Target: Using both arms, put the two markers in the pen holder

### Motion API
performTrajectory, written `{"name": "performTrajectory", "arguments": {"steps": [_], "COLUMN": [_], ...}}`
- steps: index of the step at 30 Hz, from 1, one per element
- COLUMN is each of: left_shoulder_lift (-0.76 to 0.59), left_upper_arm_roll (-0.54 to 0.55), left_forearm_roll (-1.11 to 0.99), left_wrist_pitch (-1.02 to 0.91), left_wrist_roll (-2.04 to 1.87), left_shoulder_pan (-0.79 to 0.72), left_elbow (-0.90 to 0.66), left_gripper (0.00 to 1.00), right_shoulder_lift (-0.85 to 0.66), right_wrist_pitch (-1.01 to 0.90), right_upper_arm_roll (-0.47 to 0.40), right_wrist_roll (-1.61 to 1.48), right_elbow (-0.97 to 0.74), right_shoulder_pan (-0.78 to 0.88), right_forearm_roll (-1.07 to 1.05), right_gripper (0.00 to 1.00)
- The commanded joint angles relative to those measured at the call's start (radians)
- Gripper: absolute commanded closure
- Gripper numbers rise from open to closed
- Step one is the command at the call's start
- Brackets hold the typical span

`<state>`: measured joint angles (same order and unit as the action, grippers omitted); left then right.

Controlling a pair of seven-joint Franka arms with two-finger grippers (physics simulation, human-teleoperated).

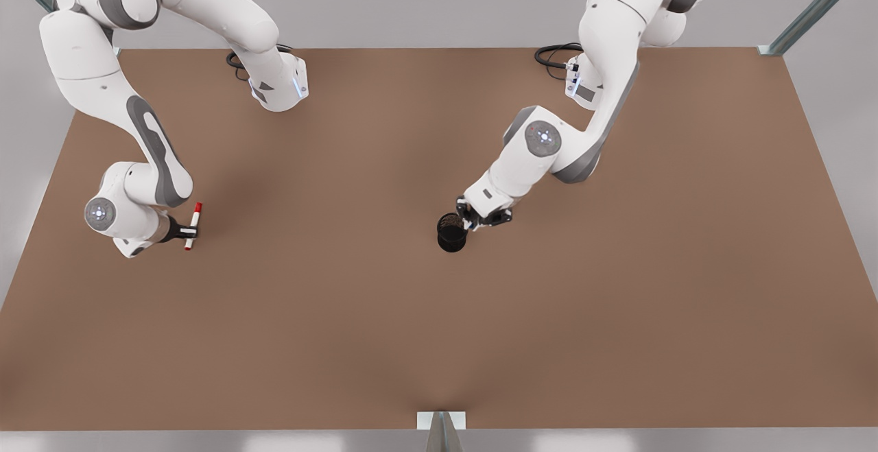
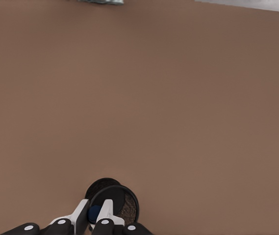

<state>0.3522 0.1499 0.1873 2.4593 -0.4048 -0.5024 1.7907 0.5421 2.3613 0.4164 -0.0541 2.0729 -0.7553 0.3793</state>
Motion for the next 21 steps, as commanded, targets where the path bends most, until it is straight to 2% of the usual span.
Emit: {"name": "performTrajectory", "arguments": {"steps": [1, 4, 13, 20, 21], "left_shoulder_lift": [0.001, 0.014, 0.06, 0.048, 0.048], "left_upper_arm_roll": [0.0, -0.001, -0.006, -0.007, -0.007], "left_forearm_roll": [0.007, 0.003, -0.003, -0.003, -0.003], "left_wrist_pitch": [0.164, 0.201, 0.225, 0.224, 0.222], "left_wrist_roll": [-0.109, -0.129, -0.117, -0.071, -0.071], "left_shoulder_pan": [-0.001, -0.005, 0.004, -0.001, -0.001], "left_elbow": [0.004, -0.001, 0.006, 0.087, 0.087], "left_gripper": [0.79, 0.79, 0.79, 0.79, 0.73], "right_shoulder_lift": [-0.004, -0.025, -0.045, -0.01, -0.008], "right_wrist_pitch": [-0.005, -0.008, -0.004, 0.012, 0.012], "right_upper_arm_roll": [0.001, 0.027, 0.34, 0.369, 0.38], "right_wrist_roll": [0.013, 0.014, 0.014, 0.125, 0.137], "right_elbow": [0.0, -0.011, -0.224, -0.361, -0.367], "right_shoulder_pan": [0.001, -0.004, -0.009, 0.182, 0.188], "right_forearm_roll": [0.012, 0.01, 0.006, 0.006, 0.007], "right_gripper": [0.79, 0.79, 0.79, 0.79, 0.79]}}
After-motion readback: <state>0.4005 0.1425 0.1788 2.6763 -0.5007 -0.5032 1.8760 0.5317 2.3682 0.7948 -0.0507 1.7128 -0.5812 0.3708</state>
